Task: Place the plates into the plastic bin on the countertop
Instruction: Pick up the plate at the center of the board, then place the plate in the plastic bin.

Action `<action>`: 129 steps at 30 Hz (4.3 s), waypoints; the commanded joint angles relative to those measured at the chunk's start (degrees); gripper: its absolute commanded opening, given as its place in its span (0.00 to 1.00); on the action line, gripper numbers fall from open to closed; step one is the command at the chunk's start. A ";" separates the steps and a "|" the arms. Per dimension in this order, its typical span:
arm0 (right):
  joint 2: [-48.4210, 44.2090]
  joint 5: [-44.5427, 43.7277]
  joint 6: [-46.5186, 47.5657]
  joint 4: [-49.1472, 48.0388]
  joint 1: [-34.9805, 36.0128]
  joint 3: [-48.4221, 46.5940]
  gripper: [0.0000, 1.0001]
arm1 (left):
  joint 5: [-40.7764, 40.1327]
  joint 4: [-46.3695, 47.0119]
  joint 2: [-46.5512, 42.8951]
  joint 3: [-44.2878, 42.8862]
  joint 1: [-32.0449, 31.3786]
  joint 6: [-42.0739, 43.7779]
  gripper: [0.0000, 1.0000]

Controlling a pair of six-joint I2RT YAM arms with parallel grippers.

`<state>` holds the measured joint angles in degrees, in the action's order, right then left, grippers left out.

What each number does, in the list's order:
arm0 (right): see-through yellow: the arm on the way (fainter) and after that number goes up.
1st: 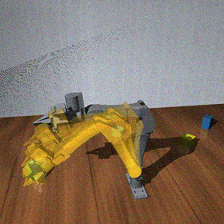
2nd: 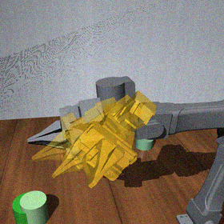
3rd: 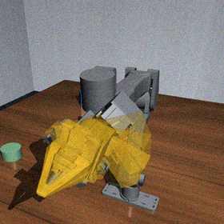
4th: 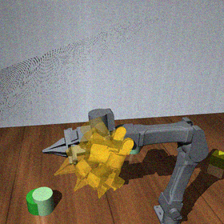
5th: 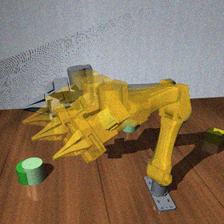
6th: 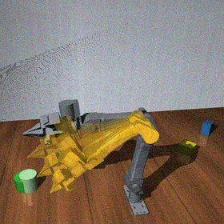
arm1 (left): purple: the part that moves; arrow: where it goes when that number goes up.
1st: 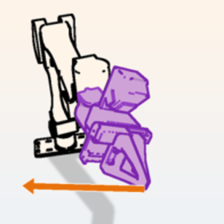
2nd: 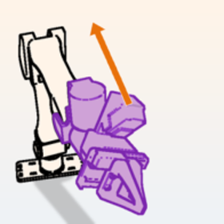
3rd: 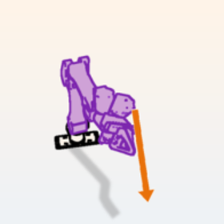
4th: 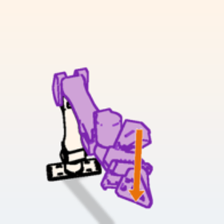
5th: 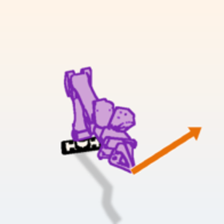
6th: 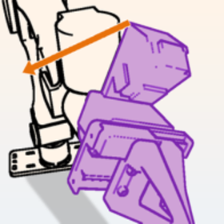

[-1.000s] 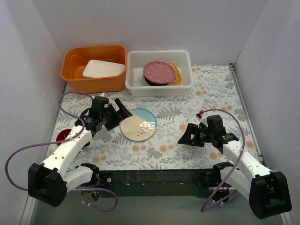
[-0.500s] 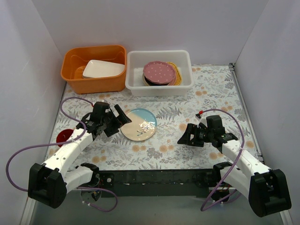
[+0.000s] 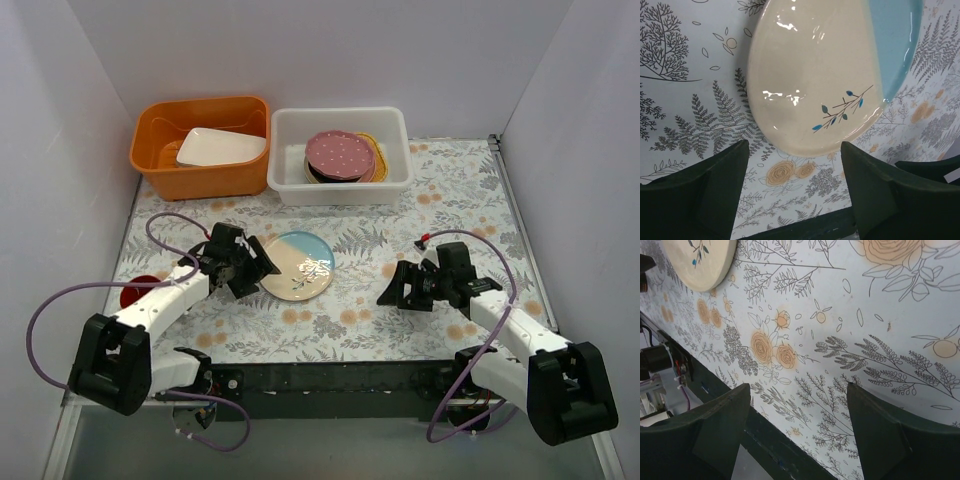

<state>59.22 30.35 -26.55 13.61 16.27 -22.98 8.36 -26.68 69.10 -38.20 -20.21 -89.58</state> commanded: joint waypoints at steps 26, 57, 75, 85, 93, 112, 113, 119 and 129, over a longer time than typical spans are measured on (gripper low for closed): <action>33.23 2.44 -11.07 -31.00 6.40 -17.96 0.75 | -7.65 4.27 17.03 -2.85 1.31 2.04 0.71; 48.36 9.54 -21.43 -42.85 14.40 -20.53 0.59 | -2.83 9.97 26.70 -10.76 -7.30 6.44 0.71; 43.87 16.32 -32.96 -62.91 14.40 -13.14 0.46 | 0.52 13.67 26.17 -11.90 -9.85 1.86 0.71; 42.21 15.97 -31.73 -58.88 14.40 -13.32 0.01 | -3.96 9.11 24.42 -12.16 -9.85 2.48 0.81; 37.29 15.27 -27.78 -50.97 14.40 -14.28 0.01 | -7.22 5.06 19.67 -14.10 -8.97 3.36 0.92; 25.42 9.90 -18.46 -31.45 14.05 -15.78 0.01 | -6.69 -3.29 5.26 -17.35 -2.13 4.33 0.98; 25.16 9.91 -18.45 -31.19 14.05 -16.30 0.01 | -6.95 -3.56 4.99 -17.35 -1.86 4.50 0.98; 22.52 7.97 -14.77 -21.55 13.70 -22.01 0.01 | -7.66 -6.28 2.27 -17.61 -0.27 4.68 0.98; 22.07 8.23 -13.80 -17.92 9.23 -32.73 0.01 | -7.66 -6.72 -0.72 -16.39 1.49 4.50 0.98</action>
<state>83.44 34.92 -40.95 -0.47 28.05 -48.71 0.64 -32.82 70.37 -54.17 -19.11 -85.65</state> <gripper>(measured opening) 0.250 0.981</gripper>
